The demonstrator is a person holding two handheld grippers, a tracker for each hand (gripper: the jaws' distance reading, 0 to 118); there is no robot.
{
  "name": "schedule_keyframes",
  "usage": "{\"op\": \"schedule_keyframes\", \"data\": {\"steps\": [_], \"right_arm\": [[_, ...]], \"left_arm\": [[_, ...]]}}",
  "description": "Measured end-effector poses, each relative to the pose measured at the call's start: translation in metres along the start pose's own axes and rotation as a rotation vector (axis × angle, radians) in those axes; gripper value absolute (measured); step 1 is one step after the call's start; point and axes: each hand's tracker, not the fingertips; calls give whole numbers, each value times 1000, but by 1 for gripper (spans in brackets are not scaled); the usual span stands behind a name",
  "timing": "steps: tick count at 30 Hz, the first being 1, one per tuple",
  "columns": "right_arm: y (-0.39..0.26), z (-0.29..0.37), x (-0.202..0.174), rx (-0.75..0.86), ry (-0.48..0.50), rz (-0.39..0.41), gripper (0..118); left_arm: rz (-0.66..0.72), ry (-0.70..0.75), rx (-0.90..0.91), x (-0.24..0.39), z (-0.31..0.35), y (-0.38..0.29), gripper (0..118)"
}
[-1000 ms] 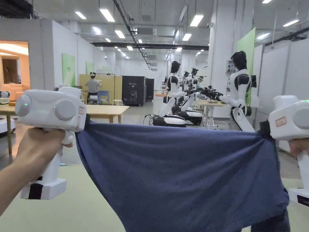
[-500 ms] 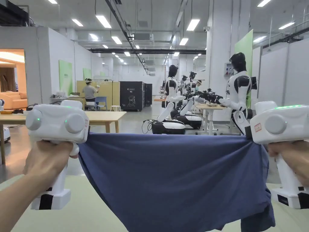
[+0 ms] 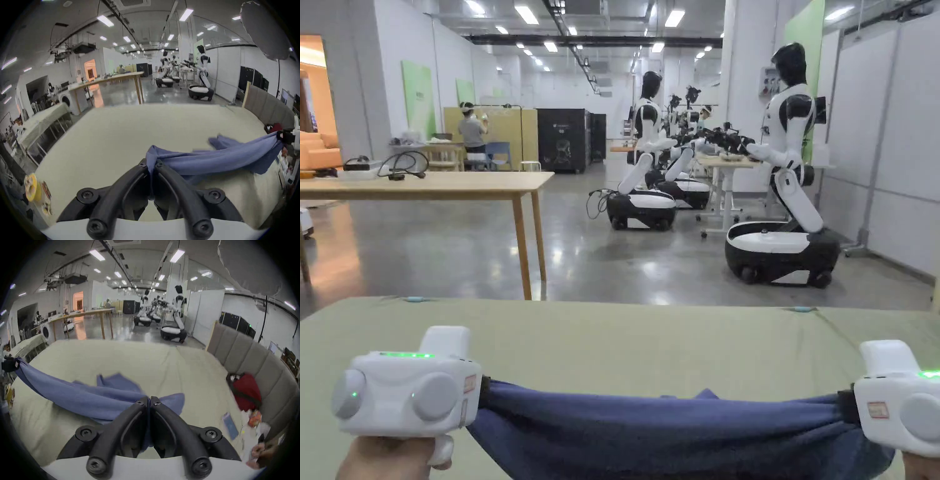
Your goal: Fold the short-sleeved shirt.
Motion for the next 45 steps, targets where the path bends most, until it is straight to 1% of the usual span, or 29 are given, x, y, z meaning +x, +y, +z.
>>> {"op": "schedule_keyframes", "data": {"steps": [2, 5, 7, 9, 10, 11, 12, 17, 21, 22, 23, 24, 25, 26, 27, 28, 29, 30, 31, 32, 33, 34, 35, 36, 37, 38, 40, 42, 45], "right_arm": [[-36, 15, 6, -44, 54, -30, 5], [-87, 35, 12, -75, 64, -65, 5], [-118, 50, 5, -97, 57, -50, 5], [-142, 62, 1, -109, 54, -26, 5], [-151, 67, 3, -108, 57, -45, 5], [-156, 70, 10, -115, 80, -97, 5], [-161, 72, 14, -124, 88, -126, 5], [-177, 70, 10, -132, 77, -115, 5], [-170, 67, 5, -144, 78, -102, 5], [-169, 61, 10, -154, 82, -101, 12], [-169, 61, 11, -155, 79, -105, 37], [-168, 61, 13, -158, 71, -109, 94], [-169, 61, 13, -161, 69, -110, 118], [-171, 66, 11, -154, 58, -113, 118], [-170, 79, 13, -85, 61, -121, 117], [-167, 82, 13, -96, 46, -122, 117], [-165, 85, 12, -94, 35, -117, 117], [-164, 93, 8, -69, 25, -109, 115], [-162, 103, 5, -40, 25, -101, 111], [-160, 110, 3, -17, 23, -99, 104], [-159, 119, 0, 5, 22, -95, 80], [-158, 134, -7, 46, 24, -94, 44], [-158, 145, -10, 79, 24, -97, 17], [-158, 152, -15, 88, 23, -84, 6], [-162, 162, -21, 138, -7, -84, 6], [-166, 170, -25, 168, -14, -84, 1], [-169, 179, -32, 160, 14, -75, 1], [-175, 186, -38, 183, 15, -70, 1], [-179, 187, -46, 190, 14, -43, 1]], "left_arm": [[13, -40, -29, -5, 14, -39, 0], [37, -58, -73, -19, 30, -89, 0], [17, -61, -93, -23, 44, -116, 0], [42, -114, -113, -34, 55, -135, 0], [63, -118, -127, -39, 60, -142, 0], [63, -112, -128, -41, 64, -147, 0], [59, -114, -130, -44, 69, -155, 0], [29, -120, -191, -46, 68, -175, 0], [31, -157, -277, -46, 53, -183, 0], [27, -155, -275, -48, 52, -181, 0], [32, -159, -277, -50, 52, -179, 2], [44, -163, -272, -49, 55, -178, 14], [50, -165, -261, -51, 57, -177, 41], [53, -166, -261, -52, 57, -175, 87], [54, -158, -273, -53, 56, -174, 116], [61, -149, -274, -53, 60, -175, 111], [76, -151, -216, -55, 69, -173, 105], [78, -137, -209, -56, 73, -170, 104], [82, -120, -197, -57, 78, -168, 104], [90, -99, -158, -58, 84, -168, 101], [91, -95, -115, -59, 92, -167, 87], [89, -93, -89, -60, 101, -167, 58], [86, -103, -61, -61, 109, -167, 32], [84, -116, -27, -57, 123, -170, 17], [101, -90, -18, -55, 129, -172, 17], [114, -74, 14, -56, 135, -176, 0], [110, -92, -12, -56, 142, -177, 0], [121, -87, -14, -57, 142, -179, 0], [78, -82, -91, -55, 126, -178, 0]]}}
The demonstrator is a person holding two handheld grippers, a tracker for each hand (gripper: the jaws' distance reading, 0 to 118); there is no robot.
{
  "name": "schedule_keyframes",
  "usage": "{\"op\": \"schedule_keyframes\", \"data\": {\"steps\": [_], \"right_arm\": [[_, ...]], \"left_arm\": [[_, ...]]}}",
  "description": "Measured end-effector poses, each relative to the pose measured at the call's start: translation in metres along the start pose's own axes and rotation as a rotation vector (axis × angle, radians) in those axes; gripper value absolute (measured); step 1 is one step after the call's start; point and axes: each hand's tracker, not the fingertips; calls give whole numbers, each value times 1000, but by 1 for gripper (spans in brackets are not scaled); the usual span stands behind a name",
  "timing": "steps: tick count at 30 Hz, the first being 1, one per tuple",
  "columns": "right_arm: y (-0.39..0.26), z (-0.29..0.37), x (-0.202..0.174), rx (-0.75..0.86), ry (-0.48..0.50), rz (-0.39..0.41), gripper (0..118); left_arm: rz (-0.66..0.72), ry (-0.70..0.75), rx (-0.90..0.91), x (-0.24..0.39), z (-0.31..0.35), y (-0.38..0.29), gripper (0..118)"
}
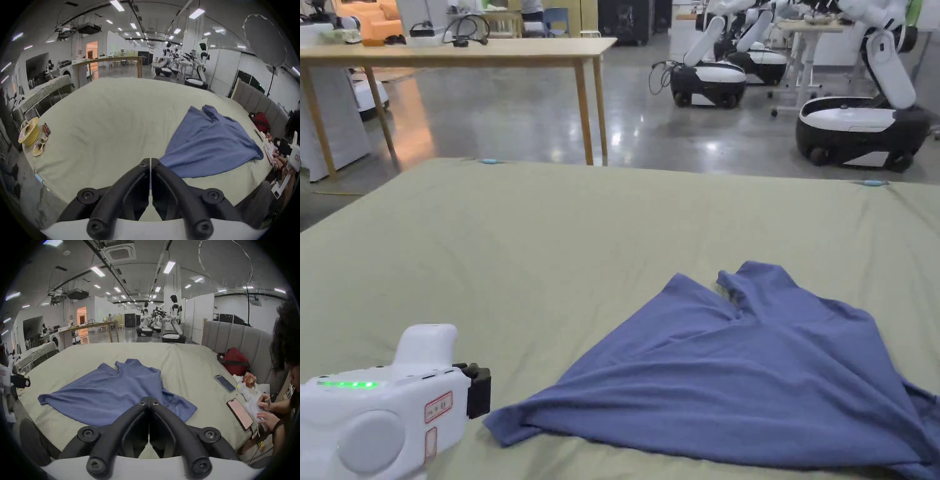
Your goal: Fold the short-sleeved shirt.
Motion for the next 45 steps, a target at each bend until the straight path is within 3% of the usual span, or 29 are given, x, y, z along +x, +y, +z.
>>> {"op": "schedule_keyframes", "data": {"steps": [2, 3, 4, 5, 6, 10, 11, 14, 15, 19, 28, 31, 36, 41, 42, 43, 44, 45], "right_arm": [[-1, -2, 2, -7, 11, -11, 1], [-1, -3, 3, -16, 28, -20, 1], [-1, -5, 3, -27, 39, -22, 1], [-3, -6, 3, -29, 37, -23, 1], [-5, -7, 2, -28, 38, -19, 1], [-14, -13, 1, -62, 65, -27, 1], [-16, -15, 0, -71, 66, -30, 1], [-19, -23, -3, -93, 65, -14, 1], [-20, -26, -3, -97, 65, -14, 1], [-14, -44, 0, -119, 78, -22, 1], [27, -137, 3, -174, 97, 37, 1], [46, -178, 1, -184, 88, 85, 1], [84, -271, 18, -259, 72, 60, 1], [103, -355, 18, -364, 63, 133, 3], [109, -367, 20, -367, 63, 130, 18], [113, -377, 22, -370, 65, 126, 51], [116, -394, 24, -403, 70, 120, 92], [115, -410, 22, -478, 76, 130, 118]], "left_arm": [[-3, -44, -71, -2, -15, 2, 2], [-12, -80, -138, -2, -28, 6, 18], [-15, -108, -197, -3, -39, 9, 46], [-3, -123, -245, -3, -51, 10, 86], [-8, -88, -294, -2, -64, 9, 117], [-78, 14, -349, 5, -100, 12, 105], [-82, 15, -368, 1, -110, 13, 97], [-78, -61, -359, 4, -108, 15, 19], [-45, -101, -347, 1, -110, 17, 5], [-130, -69, -322, 15, -101, 16, 5], [-93, -85, -238, 23, -83, 24, 5], [-80, -99, -215, 25, -79, 25, 5], [-77, -106, -204, 25, -76, 25, 5], [-59, -113, -202, 22, -77, 25, 5], [-59, -112, -204, 22, -78, 26, 5], [-58, -112, -204, 21, -80, 27, 5], [-57, -112, -205, 20, -82, 28, 5], [-60, -112, -211, 20, -84, 29, 5]]}}
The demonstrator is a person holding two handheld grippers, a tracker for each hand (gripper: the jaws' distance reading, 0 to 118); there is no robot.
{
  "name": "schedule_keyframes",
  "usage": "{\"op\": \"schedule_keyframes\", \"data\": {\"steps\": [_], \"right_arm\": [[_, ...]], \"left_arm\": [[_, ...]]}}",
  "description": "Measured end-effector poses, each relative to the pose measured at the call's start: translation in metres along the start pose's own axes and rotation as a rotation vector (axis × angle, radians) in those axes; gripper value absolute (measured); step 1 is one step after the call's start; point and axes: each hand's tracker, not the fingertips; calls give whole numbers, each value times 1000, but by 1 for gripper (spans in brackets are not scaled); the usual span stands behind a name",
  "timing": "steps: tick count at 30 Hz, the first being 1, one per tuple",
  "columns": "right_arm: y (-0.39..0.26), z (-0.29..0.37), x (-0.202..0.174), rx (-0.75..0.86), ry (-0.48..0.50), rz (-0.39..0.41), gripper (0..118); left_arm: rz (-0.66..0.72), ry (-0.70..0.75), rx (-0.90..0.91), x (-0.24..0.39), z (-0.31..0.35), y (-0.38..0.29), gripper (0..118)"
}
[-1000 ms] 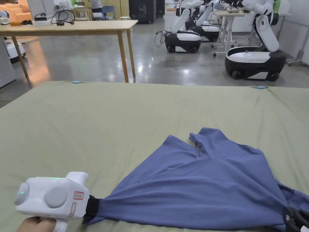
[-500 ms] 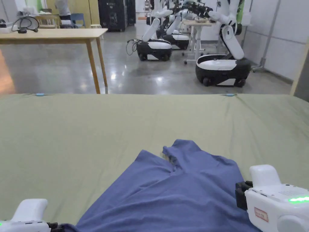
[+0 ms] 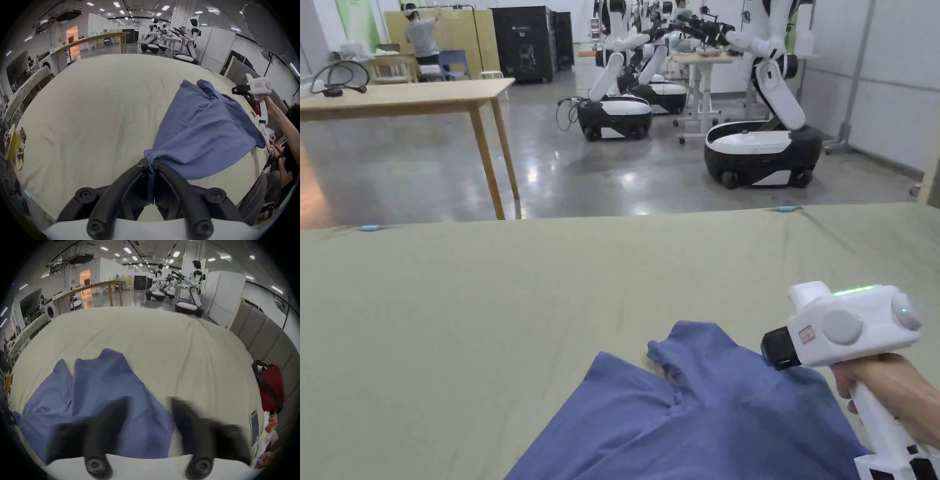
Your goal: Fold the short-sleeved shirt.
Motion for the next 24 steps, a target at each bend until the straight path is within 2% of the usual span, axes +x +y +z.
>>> {"op": "schedule_keyframes", "data": {"steps": [3, 4, 7, 8, 9, 11, 12, 13, 16, 24], "right_arm": [[2, -40, -3, -109, -33, 42, 117], [1, -52, -10, -141, -72, 58, 116], [-9, -71, -20, -157, -90, 118, 111], [-13, -72, -23, -166, -90, 112, 101], [-13, -64, -20, -153, -13, 63, 83], [-11, -44, -24, -111, 2, 32, 48], [-14, -34, -32, -88, -11, 78, 7], [-17, -19, -36, -51, -7, 92, 4], [-17, 33, -37, 30, -2, 73, 4], [-18, 218, -34, 286, -14, 142, 4]], "left_arm": [[0, 3, -6, 0, -5, 2, 5], [3, 7, -9, 0, -7, 3, 5], [14, 12, -24, -2, -14, 3, 5], [19, 13, -26, -2, -16, 2, 5], [21, 11, -35, -2, -18, 1, 5], [21, 18, -41, -3, -19, -2, 5], [24, 22, -41, -3, -18, -4, 5], [27, 20, -43, -3, -18, -4, 5], [32, 23, -27, -9, -13, -6, 5], [-12, 36, 119, 7, 30, 26, 5]]}}
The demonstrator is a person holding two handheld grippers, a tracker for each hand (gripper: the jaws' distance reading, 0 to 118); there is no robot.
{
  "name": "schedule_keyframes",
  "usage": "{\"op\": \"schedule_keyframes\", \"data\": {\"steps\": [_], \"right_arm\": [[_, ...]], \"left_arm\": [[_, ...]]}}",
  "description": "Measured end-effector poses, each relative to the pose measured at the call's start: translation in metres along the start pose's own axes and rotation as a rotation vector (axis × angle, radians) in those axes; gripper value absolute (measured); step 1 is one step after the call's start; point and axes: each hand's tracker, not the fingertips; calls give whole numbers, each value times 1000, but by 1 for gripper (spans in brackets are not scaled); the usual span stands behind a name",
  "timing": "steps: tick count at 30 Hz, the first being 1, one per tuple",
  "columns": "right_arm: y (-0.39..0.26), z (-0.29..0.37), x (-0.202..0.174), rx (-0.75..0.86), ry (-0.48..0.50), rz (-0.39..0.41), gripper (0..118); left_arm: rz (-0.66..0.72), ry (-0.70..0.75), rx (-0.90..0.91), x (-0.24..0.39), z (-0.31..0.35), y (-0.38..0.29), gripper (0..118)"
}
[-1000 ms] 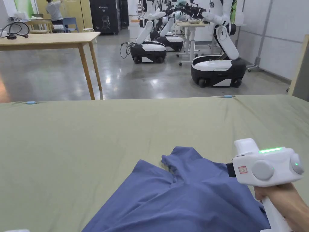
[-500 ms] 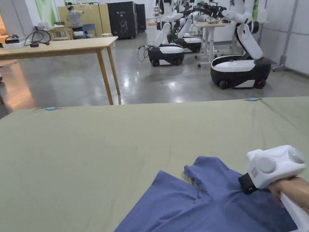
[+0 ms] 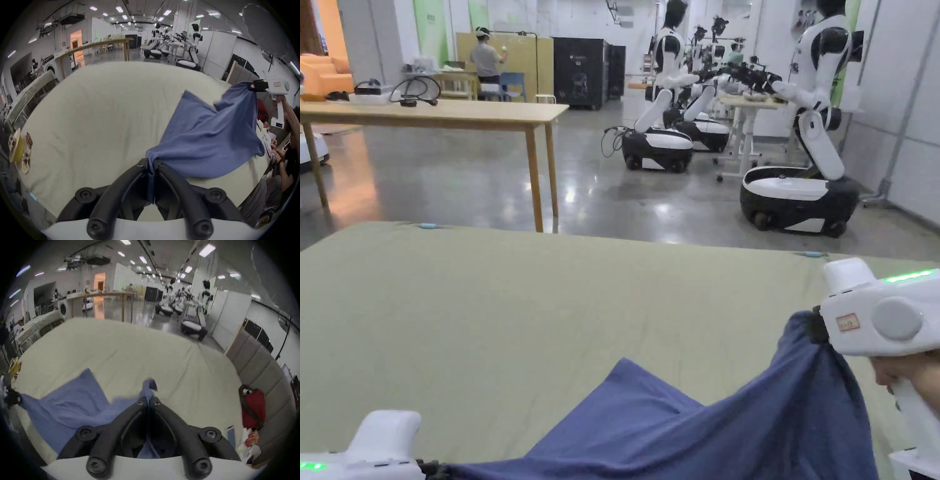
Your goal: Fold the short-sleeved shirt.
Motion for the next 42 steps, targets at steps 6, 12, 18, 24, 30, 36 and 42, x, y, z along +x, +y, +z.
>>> {"op": "schedule_keyframes", "data": {"steps": [6, 12, 18, 24, 30, 36, 42], "right_arm": [[35, 122, 25, 174, -58, -15, 4], [44, 197, 57, 284, -103, -68, 4], [48, 233, 90, 350, -100, -155, 4], [62, 237, 96, 375, -95, -197, 4], [90, 222, 97, 391, -114, -207, 4], [135, 194, 100, 380, -150, -178, 4], [190, 157, 113, 392, -183, -194, 4]], "left_arm": [[-31, 5, 141, 11, 42, 58, 5], [-48, 77, 296, 14, 90, 135, 5], [-28, 111, 354, 11, 126, 201, 5], [-45, 177, 383, 10, 134, 233, 5], [-71, 226, 408, 15, 137, 261, 5], [-92, 281, 422, 20, 122, 302, 5], [-93, 321, 452, 30, 103, 356, 5]]}}
